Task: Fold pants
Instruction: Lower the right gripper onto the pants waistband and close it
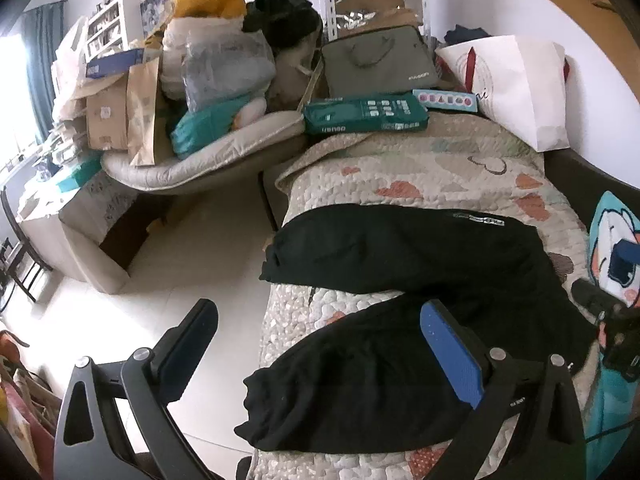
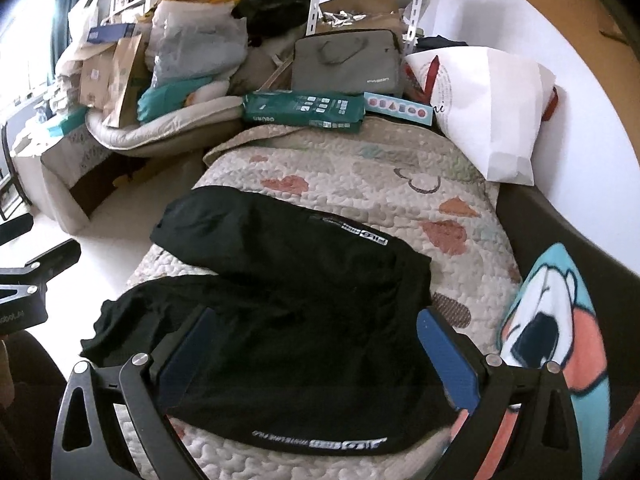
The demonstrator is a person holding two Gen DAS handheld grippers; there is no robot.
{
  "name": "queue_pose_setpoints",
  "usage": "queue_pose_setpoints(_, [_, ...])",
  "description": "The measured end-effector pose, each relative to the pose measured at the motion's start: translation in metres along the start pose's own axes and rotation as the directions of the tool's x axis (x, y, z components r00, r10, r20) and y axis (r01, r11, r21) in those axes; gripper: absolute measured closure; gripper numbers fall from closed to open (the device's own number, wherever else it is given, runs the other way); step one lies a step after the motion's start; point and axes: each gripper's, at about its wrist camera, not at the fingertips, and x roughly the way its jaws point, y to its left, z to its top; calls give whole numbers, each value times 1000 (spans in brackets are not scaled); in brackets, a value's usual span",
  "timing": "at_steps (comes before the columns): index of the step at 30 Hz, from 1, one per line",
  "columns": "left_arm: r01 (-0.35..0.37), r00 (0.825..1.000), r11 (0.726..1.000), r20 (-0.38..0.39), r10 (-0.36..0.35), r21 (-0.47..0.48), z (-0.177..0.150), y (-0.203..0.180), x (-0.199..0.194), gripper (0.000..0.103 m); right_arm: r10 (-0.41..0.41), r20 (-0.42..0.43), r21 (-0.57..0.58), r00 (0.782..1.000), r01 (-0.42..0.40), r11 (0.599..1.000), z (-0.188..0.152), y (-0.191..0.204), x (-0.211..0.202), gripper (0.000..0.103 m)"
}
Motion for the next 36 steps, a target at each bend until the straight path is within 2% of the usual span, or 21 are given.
queue_pose_setpoints(8, [-5, 996, 1000, -89, 5, -3, 15, 12, 51, 1, -46, -54, -75, 998, 42, 996, 28, -9, 40, 1])
queue_pose_setpoints(14, [-6, 989, 999, -147, -1, -46, 24, 27, 86, 1, -38, -107, -34, 994, 34, 999, 38, -18, 73, 1])
queue_pose_setpoints(19, [-1, 984, 997, -176, -12, -74, 27, 35, 108, 1, -31, -140, -64, 990, 22, 998, 40, -10, 98, 1])
queue_pose_setpoints(27, [0, 979, 999, -205, -11, -54, 35, 39, 140, 1, -2, -173, -105, 985, -17, 994, 43, 0, 134, 1])
queue_pose_setpoints(29, [23, 977, 999, -209, -32, -47, 40, 41, 151, 1, 10, -179, -115, 984, -32, 993, 45, -2, 144, 1])
queue_pose_setpoints(32, [93, 973, 995, -209, -100, -43, 55, 47, 172, 1, 23, -180, -119, 983, -45, 992, 50, -10, 158, 1])
queue_pose_setpoints(34, [164, 961, 986, -218, -168, -35, 70, 54, 197, 1, 35, -181, -111, 983, -56, 992, 55, -18, 169, 1])
queue_pose_setpoints(36, [204, 949, 979, -238, -204, -26, 80, 57, 219, 1, 44, -183, -97, 982, -62, 993, 61, -27, 180, 1])
